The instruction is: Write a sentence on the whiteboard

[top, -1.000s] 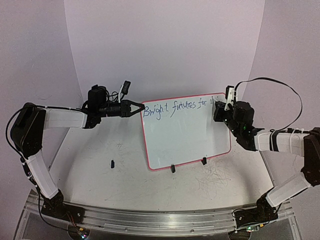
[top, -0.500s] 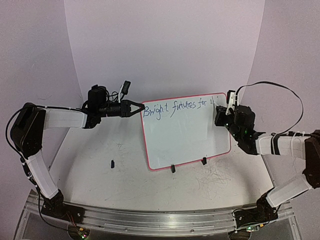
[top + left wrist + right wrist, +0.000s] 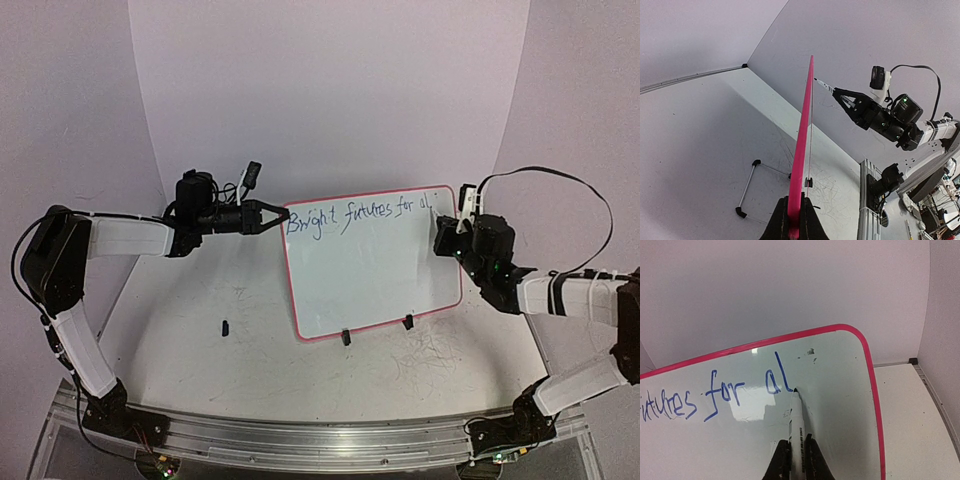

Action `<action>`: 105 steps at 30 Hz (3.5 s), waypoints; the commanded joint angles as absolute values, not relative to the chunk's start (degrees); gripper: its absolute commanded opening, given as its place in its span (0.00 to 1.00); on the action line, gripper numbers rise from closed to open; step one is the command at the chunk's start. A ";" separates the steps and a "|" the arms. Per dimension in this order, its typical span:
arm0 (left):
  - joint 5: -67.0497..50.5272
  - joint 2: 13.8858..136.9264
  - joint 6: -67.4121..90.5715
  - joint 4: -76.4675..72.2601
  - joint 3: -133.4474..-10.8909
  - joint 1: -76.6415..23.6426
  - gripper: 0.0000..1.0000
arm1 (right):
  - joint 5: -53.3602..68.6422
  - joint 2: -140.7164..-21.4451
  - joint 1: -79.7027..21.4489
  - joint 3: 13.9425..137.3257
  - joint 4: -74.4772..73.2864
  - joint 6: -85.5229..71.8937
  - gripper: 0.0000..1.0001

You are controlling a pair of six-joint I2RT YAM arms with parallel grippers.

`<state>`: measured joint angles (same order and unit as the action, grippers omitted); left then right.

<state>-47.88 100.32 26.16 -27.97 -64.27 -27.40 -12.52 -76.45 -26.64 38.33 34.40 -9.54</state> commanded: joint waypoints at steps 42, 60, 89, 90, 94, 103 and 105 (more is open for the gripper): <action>-50.14 99.58 22.68 -22.91 -62.85 -29.97 0.00 | -10.49 -79.72 -24.84 42.62 36.55 -9.58 0.00; -50.19 99.84 22.76 -22.85 -62.87 -30.11 0.00 | -10.69 -77.21 -24.86 37.84 35.29 -11.35 0.00; -50.16 99.58 22.59 -22.85 -62.65 -30.15 0.00 | -11.42 -76.90 -23.82 40.00 38.06 -10.81 0.00; -50.14 99.58 22.57 -22.85 -62.67 -30.15 0.00 | -11.31 -77.45 -23.75 40.05 38.39 -10.81 0.00; -50.21 99.58 22.50 -22.85 -62.67 -30.15 0.00 | -11.14 -78.96 -23.63 40.59 38.86 -11.21 0.00; -49.88 99.51 22.46 -22.51 -62.95 -29.91 0.00 | -11.40 -56.26 -23.72 39.61 18.48 -14.72 0.00; -50.23 99.32 22.59 -22.39 -63.04 -29.80 0.00 | -12.24 -51.44 -23.68 40.53 11.61 -13.80 0.00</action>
<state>-47.83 99.68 25.43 -26.96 -64.25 -27.59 -11.26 -59.83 -23.92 38.01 24.70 -13.31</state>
